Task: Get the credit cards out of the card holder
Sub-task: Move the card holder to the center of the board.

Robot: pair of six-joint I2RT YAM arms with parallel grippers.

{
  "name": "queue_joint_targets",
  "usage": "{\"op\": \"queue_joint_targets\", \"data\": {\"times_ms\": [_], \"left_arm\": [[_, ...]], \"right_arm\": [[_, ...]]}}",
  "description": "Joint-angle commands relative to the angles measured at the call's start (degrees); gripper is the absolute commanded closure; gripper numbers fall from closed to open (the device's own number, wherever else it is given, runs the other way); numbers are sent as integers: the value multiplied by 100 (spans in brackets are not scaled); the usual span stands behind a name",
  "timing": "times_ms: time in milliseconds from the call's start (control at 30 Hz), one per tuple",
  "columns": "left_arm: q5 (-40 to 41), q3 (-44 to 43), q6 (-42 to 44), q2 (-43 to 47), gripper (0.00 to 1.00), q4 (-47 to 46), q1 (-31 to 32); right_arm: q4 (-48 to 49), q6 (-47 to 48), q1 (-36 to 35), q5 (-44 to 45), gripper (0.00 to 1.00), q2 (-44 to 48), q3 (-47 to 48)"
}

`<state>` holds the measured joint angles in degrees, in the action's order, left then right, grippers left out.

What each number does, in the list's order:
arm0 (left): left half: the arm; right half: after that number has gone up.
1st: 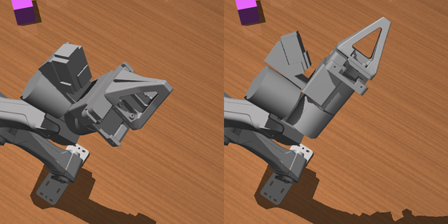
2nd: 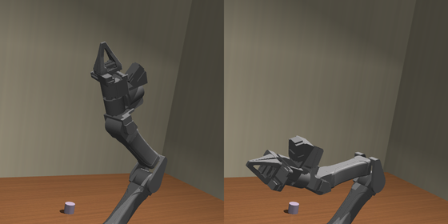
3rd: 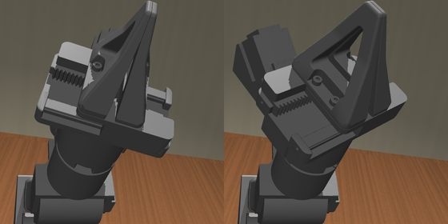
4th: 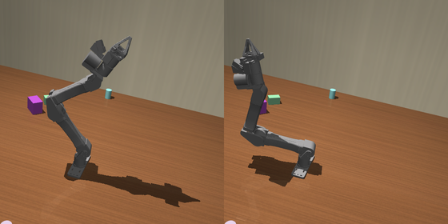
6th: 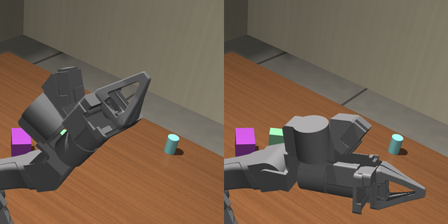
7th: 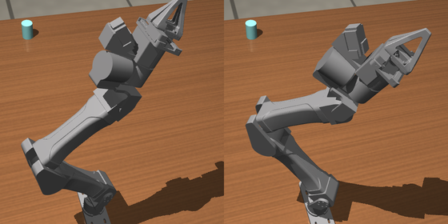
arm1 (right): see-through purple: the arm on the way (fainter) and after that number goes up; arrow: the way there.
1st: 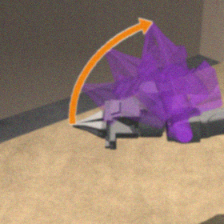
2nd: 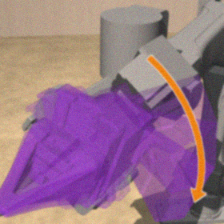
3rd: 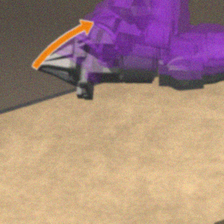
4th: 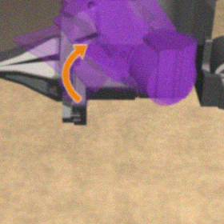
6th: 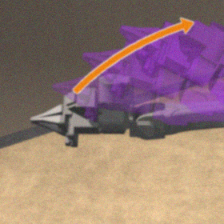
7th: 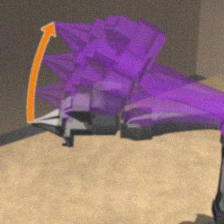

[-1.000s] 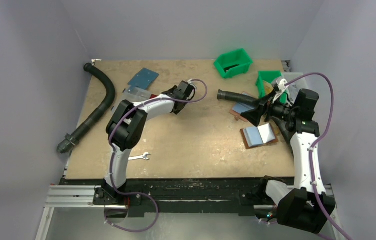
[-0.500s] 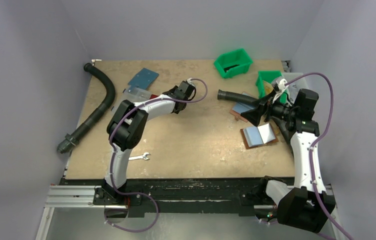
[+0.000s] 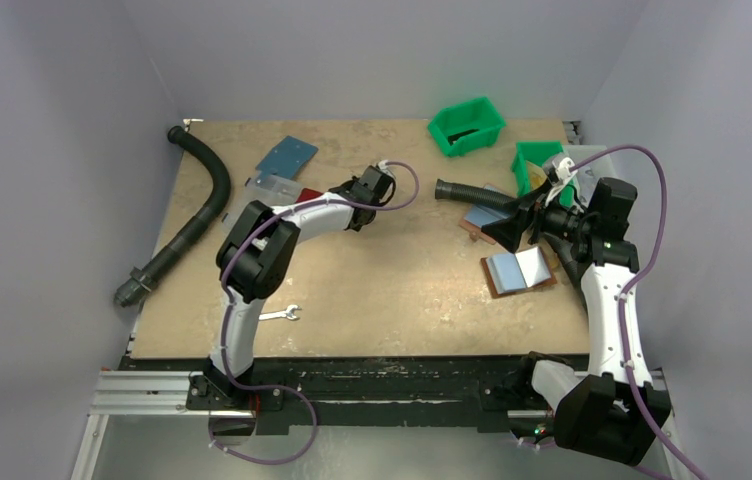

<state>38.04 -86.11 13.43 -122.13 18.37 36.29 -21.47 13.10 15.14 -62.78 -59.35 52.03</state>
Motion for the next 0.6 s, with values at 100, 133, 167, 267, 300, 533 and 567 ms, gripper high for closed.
{"op": "queue_joint_targets", "data": {"times_ms": [100,133,167,267,300,533,567], "left_arm": [[-512,199,-244,874,100,110,559],[-603,241,-375,1001,100,185,676],[-703,307,-512,1115,100,233,791],[-1182,549,-1124,1418,100,393,1062],[-1355,651,-1387,1504,100,416,1131],[-2137,1278,-3077,1901,100,5,1826],[-2136,1290,-3258,1896,100,-38,1957]], "right_arm": [[117,7,3,-164,1,10,-15],[114,16,2,-163,1,10,-17],[109,17,6,-164,1,10,-17],[100,17,5,-164,1,3,-3],[100,25,7,-164,1,3,-2],[93,42,0,-131,1,-49,-17],[84,51,6,-123,1,-58,-17]]}}
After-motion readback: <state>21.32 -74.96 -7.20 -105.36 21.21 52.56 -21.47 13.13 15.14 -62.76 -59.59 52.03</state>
